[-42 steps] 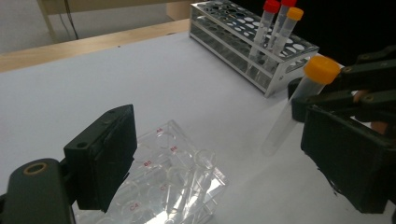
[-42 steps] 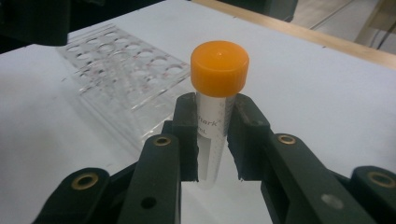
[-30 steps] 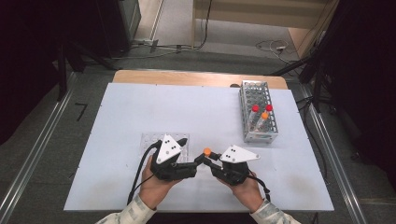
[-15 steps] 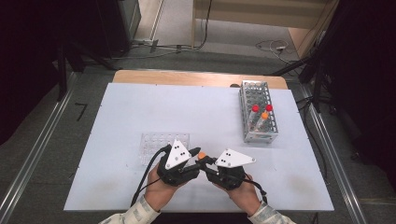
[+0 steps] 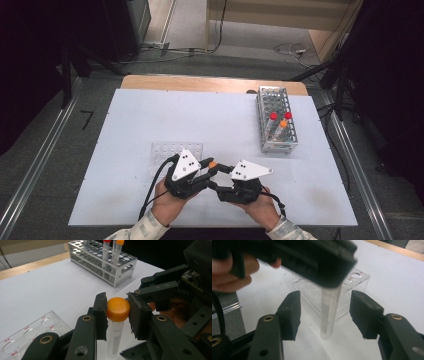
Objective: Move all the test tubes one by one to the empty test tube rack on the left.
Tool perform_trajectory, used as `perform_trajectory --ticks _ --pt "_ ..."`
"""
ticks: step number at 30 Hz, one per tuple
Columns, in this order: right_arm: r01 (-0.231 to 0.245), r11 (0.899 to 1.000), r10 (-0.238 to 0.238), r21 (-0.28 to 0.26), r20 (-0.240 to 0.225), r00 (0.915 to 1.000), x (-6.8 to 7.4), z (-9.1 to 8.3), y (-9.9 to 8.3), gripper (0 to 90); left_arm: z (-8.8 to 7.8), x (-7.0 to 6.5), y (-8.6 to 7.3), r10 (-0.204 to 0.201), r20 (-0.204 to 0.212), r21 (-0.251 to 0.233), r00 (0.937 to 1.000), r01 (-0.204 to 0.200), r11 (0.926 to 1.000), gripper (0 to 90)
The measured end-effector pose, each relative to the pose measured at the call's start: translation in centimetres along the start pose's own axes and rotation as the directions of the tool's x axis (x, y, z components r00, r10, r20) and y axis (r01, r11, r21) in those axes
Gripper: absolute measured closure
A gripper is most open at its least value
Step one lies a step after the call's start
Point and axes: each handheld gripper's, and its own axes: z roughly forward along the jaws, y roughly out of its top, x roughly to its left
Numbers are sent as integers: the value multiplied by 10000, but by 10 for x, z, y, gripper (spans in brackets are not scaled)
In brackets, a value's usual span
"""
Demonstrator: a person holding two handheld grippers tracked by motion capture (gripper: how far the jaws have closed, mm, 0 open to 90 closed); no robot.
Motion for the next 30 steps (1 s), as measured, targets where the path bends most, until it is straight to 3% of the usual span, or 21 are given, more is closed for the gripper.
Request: perform_trajectory --ticks 7,17,30 --pt "-8 10000 8 -27 -66 10000 -2 -4 -1 341 -20 12 10 -270 -314 -211 9991 263 9994 696" --pt "-90 10000 90 -27 130 9999 -5 -5 -2 340 -39 25 19 -349 -711 -373 9969 323 9988 697" --pt "-112 9999 113 -42 203 9997 -7 -6 -3 344 -56 41 23 -398 -1556 -472 9870 329 9983 696"
